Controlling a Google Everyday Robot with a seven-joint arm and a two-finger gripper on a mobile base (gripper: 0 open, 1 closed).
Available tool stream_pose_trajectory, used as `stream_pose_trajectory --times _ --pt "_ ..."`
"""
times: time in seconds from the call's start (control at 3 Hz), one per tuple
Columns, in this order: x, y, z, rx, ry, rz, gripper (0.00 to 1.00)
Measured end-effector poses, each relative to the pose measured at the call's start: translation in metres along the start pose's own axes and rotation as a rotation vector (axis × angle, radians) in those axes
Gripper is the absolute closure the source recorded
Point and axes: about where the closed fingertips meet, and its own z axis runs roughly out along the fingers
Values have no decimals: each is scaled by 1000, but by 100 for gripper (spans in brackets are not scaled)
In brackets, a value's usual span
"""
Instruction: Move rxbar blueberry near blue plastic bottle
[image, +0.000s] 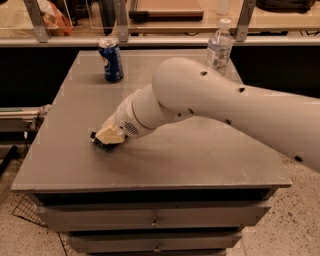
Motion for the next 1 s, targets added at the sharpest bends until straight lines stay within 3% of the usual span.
stream_pose_trajectory --times 0.67,1.0 --pt "0 0 0 0 0 0 100" --pt "-10 -9 -29 36 -6 -38 100"
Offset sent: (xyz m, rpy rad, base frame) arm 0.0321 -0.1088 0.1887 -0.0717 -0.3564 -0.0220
